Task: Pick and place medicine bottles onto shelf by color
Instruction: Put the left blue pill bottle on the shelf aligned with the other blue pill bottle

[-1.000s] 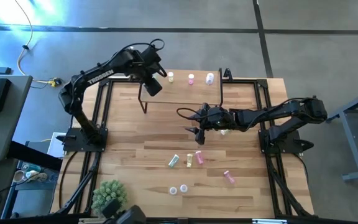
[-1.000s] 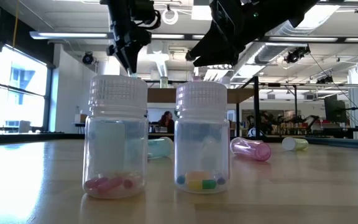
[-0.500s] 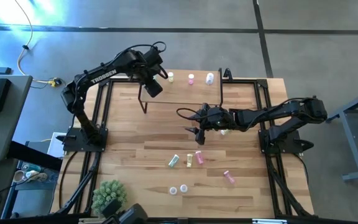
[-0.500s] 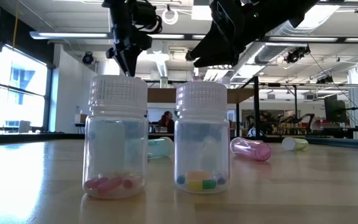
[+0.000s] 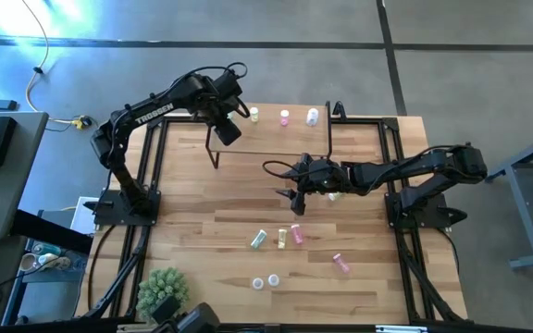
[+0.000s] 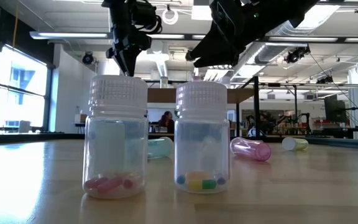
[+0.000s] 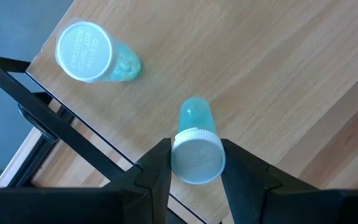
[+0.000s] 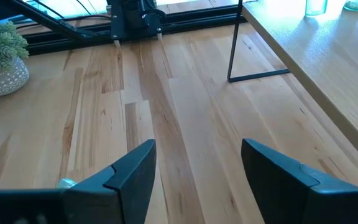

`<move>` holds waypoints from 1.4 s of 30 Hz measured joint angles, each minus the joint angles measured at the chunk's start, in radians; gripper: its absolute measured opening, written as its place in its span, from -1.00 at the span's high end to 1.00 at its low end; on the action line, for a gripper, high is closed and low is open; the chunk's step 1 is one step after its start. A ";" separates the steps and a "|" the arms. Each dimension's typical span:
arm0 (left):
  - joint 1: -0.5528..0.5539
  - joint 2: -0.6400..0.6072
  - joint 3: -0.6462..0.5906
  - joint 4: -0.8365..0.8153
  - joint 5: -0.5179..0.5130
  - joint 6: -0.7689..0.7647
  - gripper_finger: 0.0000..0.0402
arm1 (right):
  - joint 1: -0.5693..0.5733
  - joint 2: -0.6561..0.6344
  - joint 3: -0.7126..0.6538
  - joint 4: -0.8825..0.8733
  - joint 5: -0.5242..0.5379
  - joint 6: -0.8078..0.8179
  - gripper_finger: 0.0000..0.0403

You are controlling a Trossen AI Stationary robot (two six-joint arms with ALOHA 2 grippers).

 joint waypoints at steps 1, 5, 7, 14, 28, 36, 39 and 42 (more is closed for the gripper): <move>0.000 0.000 0.001 -0.001 0.000 0.000 0.44 | 0.000 0.000 0.000 0.000 0.000 0.000 -0.13; 0.000 0.005 0.034 -0.011 -0.002 0.008 0.44 | 0.000 0.000 0.000 0.000 0.000 0.000 -0.13; 0.000 0.004 0.063 -0.024 -0.002 0.008 0.43 | 0.000 0.000 0.000 0.000 0.000 0.000 -0.13; 0.000 0.003 0.095 -0.095 0.001 0.008 0.44 | 0.000 0.000 0.000 0.000 0.000 0.000 -0.13; -0.024 0.058 0.096 -0.109 -0.002 0.008 0.44 | 0.001 0.000 0.000 -0.005 0.000 0.011 -0.13; -0.024 0.062 0.096 -0.108 -0.005 0.008 0.44 | 0.001 0.000 0.000 -0.044 0.000 0.011 -0.13; -0.024 0.062 0.096 -0.108 -0.005 0.008 0.44 | 0.001 0.000 0.000 -0.044 0.000 0.011 -0.13; -0.024 0.062 0.096 -0.100 -0.005 0.008 0.43 | 0.001 0.000 0.000 -0.044 0.000 0.011 -0.13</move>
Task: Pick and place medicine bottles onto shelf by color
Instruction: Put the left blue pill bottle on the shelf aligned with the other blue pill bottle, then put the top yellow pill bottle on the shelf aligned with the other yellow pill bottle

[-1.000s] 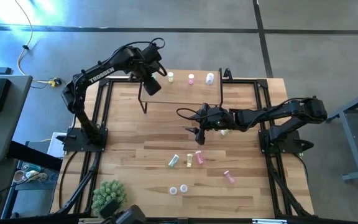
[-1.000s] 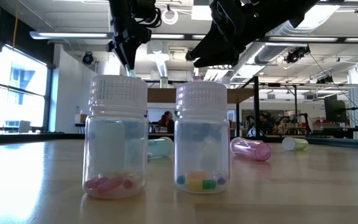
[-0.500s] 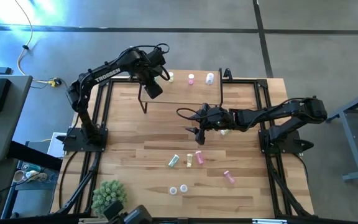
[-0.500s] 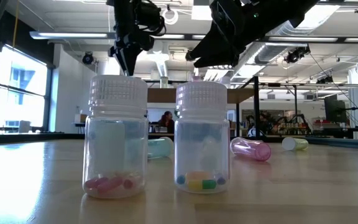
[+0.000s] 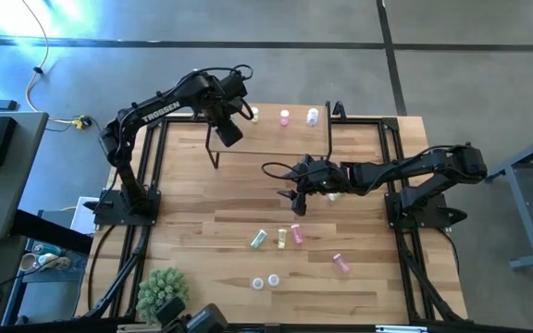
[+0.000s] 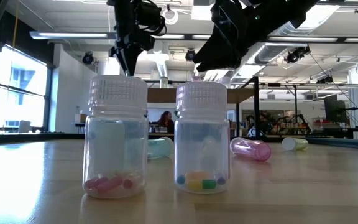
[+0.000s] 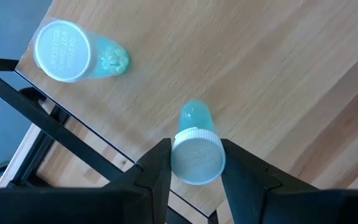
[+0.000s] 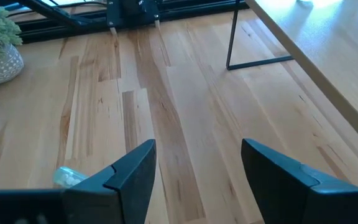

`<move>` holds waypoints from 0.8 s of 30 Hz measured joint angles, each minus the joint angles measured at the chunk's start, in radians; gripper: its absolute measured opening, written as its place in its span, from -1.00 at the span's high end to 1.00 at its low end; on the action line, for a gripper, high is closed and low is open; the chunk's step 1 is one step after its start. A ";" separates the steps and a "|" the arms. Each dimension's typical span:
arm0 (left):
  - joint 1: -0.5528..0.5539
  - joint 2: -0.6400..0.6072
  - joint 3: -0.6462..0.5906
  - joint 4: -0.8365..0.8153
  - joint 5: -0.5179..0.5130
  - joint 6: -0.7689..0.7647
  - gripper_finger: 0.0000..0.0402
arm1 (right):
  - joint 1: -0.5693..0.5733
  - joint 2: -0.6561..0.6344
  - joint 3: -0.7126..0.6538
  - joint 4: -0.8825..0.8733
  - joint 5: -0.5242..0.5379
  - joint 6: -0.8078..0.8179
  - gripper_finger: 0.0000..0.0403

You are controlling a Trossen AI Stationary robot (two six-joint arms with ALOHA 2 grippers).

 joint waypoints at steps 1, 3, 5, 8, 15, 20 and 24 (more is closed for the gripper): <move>0.000 0.000 0.000 0.000 0.000 0.000 0.43 | 0.000 0.000 0.000 0.000 0.000 0.000 -0.13; 0.000 0.000 0.000 0.001 0.000 0.000 0.41 | 0.000 0.000 0.000 0.000 0.000 0.000 -0.13; 0.000 0.000 0.000 0.003 -0.001 0.000 0.37 | 0.000 0.000 0.000 0.000 0.000 0.000 -0.13; 0.000 0.000 0.000 0.003 -0.007 0.000 0.29 | 0.000 0.000 0.000 0.000 0.000 0.000 -0.13; 0.000 0.000 0.000 0.006 -0.021 0.000 0.17 | 0.000 0.000 0.000 0.000 0.000 0.000 -0.13; 0.000 0.000 0.000 0.005 -0.021 0.001 0.14 | 0.000 0.000 0.000 0.000 0.000 0.000 -0.13; 0.000 0.000 0.000 -0.013 -0.018 0.019 0.14 | 0.000 0.000 0.000 0.000 0.000 0.000 -0.13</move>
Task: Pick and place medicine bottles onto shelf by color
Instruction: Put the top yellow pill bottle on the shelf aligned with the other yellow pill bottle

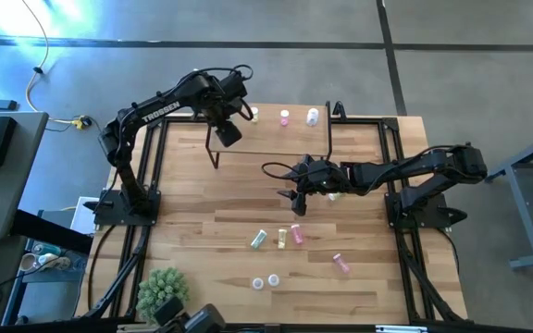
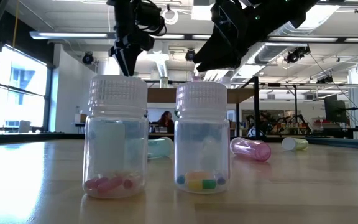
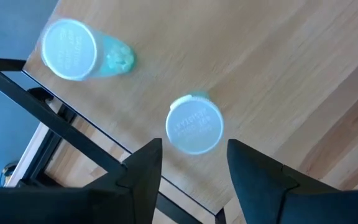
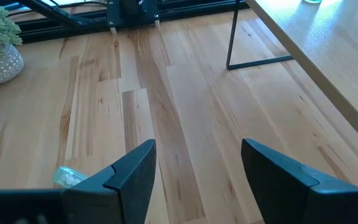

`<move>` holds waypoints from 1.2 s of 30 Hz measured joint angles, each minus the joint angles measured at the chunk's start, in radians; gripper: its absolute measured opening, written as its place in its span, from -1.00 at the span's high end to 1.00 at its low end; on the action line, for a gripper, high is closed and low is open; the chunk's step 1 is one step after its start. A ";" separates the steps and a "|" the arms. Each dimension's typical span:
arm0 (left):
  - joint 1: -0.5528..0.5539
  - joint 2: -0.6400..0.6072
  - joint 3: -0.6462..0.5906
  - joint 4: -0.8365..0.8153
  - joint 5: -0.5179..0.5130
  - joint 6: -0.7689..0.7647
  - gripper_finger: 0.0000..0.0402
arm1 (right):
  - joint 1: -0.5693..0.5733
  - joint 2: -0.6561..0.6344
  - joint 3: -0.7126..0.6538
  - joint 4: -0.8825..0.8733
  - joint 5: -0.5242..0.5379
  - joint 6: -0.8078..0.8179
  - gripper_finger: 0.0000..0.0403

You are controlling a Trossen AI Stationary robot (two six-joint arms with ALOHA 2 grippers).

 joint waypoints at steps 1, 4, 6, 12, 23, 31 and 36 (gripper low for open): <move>0.000 0.000 0.000 -0.005 0.000 0.000 0.14 | 0.000 0.000 0.000 0.000 0.000 0.000 -0.13; 0.000 0.000 0.000 -0.023 -0.004 0.016 0.14 | 0.000 0.000 0.000 0.000 0.000 0.000 -0.13; 0.000 -0.001 0.000 -0.031 -0.011 0.016 0.14 | 0.000 0.000 0.000 0.000 0.000 0.000 -0.13; 0.000 -0.001 0.000 -0.071 -0.048 0.042 0.14 | 0.000 0.000 0.000 0.000 0.000 0.000 -0.13; 0.000 -0.049 0.000 -0.130 -0.127 0.053 0.14 | 0.000 0.000 0.000 0.000 0.000 0.000 -0.13; -0.022 -0.143 0.000 -0.055 -0.115 0.012 0.14 | 0.000 0.000 0.000 -0.011 0.000 -0.008 -0.13; -0.067 -0.197 0.000 0.102 -0.050 0.040 0.14 | 0.001 -0.007 0.000 -0.038 0.000 -0.010 -0.13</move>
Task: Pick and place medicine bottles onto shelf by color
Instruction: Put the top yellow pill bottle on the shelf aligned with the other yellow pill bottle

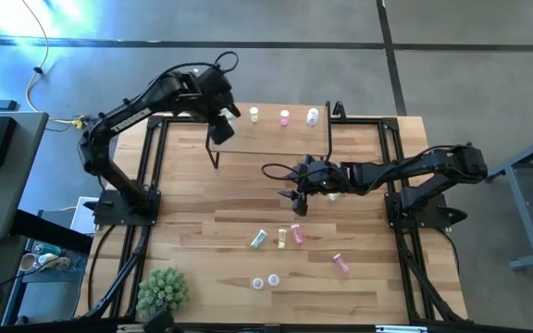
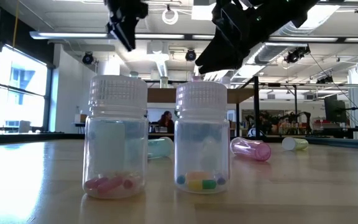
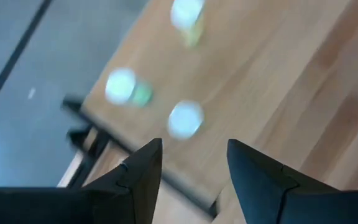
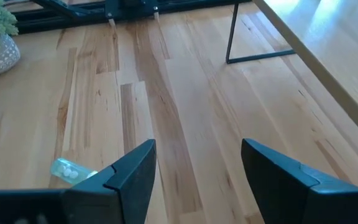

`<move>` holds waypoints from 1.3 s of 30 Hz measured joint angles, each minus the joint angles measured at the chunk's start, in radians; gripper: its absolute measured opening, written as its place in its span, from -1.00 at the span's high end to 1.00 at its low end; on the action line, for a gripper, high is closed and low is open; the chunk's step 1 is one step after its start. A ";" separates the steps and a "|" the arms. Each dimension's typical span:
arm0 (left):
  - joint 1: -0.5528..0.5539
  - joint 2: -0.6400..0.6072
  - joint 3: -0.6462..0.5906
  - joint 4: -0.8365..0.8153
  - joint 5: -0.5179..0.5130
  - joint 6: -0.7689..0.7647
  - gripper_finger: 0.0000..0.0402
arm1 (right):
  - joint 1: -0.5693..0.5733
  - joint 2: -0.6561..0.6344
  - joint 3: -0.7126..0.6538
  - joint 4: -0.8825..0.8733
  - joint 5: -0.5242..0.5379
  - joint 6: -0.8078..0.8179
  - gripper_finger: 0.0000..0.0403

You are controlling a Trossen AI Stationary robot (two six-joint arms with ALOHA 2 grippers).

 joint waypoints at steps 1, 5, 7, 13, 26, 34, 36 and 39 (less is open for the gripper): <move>-0.011 -0.006 0.000 0.033 0.013 -0.004 0.14 | 0.001 -0.005 0.000 -0.005 0.000 0.001 -0.13; -0.063 -0.011 0.000 0.123 0.041 -0.014 0.14 | 0.001 -0.042 0.000 -0.036 0.000 0.017 -0.13; -0.091 -0.013 -0.018 0.176 0.042 -0.023 0.14 | 0.001 -0.064 0.000 -0.054 0.000 0.025 -0.13; -0.171 -0.011 -0.147 0.332 -0.017 -0.079 0.14 | 0.006 -0.114 0.000 -0.094 0.000 0.026 -0.13; -0.292 -0.080 -0.580 0.728 -0.209 -0.139 0.14 | 0.006 -0.125 0.001 -0.183 0.000 0.027 -0.13; -0.369 -0.179 -0.757 1.006 -0.204 -0.156 0.14 | 0.007 -0.125 0.001 -0.216 -0.044 0.051 -0.13; -0.392 -0.193 -0.799 1.079 -0.197 -0.156 0.14 | 0.014 -0.125 0.001 -0.240 -0.083 0.072 -0.13; -0.426 -0.200 -0.856 1.191 -0.156 -0.156 0.14 | 0.043 -0.125 0.001 -0.283 -0.098 0.144 -0.13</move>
